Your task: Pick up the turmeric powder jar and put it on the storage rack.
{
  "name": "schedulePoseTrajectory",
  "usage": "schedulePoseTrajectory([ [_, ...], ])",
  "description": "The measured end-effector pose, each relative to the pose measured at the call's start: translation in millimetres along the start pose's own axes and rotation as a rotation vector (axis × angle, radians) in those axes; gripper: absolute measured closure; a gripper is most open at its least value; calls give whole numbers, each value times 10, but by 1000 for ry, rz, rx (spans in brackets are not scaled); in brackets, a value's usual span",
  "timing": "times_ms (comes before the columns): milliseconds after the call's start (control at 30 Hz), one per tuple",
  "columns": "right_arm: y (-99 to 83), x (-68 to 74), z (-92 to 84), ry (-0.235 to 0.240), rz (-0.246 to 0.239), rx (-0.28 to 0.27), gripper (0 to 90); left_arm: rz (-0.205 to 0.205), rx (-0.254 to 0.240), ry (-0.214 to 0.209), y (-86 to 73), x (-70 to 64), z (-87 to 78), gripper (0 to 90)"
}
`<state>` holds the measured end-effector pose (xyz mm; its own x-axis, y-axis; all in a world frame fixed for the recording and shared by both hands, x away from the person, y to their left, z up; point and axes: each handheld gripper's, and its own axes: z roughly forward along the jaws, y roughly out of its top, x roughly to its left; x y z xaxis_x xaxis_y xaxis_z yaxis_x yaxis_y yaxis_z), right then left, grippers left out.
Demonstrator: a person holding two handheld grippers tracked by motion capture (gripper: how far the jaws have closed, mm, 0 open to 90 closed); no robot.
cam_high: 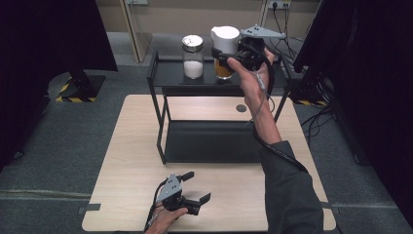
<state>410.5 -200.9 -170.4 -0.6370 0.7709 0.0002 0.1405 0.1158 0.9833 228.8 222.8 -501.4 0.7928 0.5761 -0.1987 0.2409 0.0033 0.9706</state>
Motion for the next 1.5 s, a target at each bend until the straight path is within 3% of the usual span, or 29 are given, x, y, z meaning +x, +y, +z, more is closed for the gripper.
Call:
schedulePoseTrajectory([
  [433, -98, -47, 85, -27, 16, -6, 309, 1, -4, 1, -3, -7, -3, 9],
  [867, -140, -17, 99, -42, -2, -14, 306, 2, -2, -3, -3, -17, -2, 10],
  [967, -129, 21, 105, -63, 15, -11, 175, 1, -2, -3, -4, -18, -2, 10],
  [1200, -123, 79, 36, -94, 30, -14, 14, 3, -1, -3, -4, -20, 0, 10],
  [1433, -208, 37, -51, -53, 22, -37, 5, 3, -2, 0, -6, -20, -1, 9],
  [1500, -225, 58, -85, -61, 11, -38, 5, 4, -1, 0, -3, -20, -3, 10],
])
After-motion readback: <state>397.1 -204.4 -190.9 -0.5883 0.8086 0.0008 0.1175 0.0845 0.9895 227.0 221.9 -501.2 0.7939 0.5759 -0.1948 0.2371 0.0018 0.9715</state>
